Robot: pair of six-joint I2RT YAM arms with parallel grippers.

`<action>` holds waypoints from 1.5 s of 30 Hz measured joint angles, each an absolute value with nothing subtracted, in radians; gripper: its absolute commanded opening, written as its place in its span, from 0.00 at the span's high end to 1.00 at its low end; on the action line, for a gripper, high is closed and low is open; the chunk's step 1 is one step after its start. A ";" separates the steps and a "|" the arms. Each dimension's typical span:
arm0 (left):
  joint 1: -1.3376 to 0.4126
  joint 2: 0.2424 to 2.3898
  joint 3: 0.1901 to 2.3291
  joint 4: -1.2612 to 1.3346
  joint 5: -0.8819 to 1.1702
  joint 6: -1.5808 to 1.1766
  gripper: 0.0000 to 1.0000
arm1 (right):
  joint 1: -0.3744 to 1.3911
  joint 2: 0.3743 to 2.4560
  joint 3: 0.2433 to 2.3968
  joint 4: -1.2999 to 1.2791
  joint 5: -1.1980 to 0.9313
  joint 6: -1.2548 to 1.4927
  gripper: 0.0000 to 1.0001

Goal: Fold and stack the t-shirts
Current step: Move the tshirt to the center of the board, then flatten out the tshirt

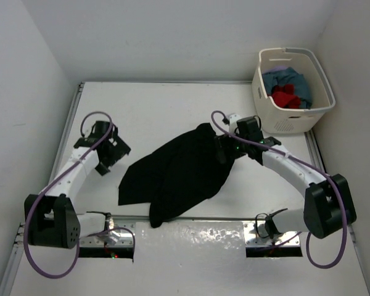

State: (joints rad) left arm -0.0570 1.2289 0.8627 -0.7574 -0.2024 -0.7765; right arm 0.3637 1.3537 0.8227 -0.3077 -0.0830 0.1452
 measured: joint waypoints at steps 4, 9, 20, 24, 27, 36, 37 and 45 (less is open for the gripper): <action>-0.057 1.142 0.718 -0.821 -0.125 -0.846 0.01 | 0.381 1.350 0.717 -0.301 -0.089 0.205 0.01; -0.057 1.122 0.592 -0.826 -0.079 -0.905 0.05 | 0.382 1.358 0.675 -0.317 -0.102 0.264 0.01; -0.080 1.192 0.490 -0.796 -0.051 -0.932 0.16 | 0.455 1.407 0.619 -0.262 -0.084 0.363 0.02; -0.108 1.212 0.490 -0.789 -0.059 -0.952 0.46 | 0.466 1.451 0.619 -0.238 -0.078 0.394 0.14; -0.130 1.248 0.494 -0.770 -0.044 -0.957 0.88 | 0.476 1.474 0.624 -0.209 -0.064 0.410 0.35; -0.191 1.343 0.612 -0.700 -0.059 -0.897 1.00 | 0.482 1.466 0.651 -0.226 0.064 0.425 1.00; -0.193 1.348 0.659 -0.699 -0.083 -0.886 1.00 | 0.480 1.453 0.678 -0.251 0.090 0.413 1.00; -0.196 1.330 1.198 -0.625 -0.328 -0.783 1.00 | 0.275 1.328 0.964 -0.307 0.217 0.345 1.00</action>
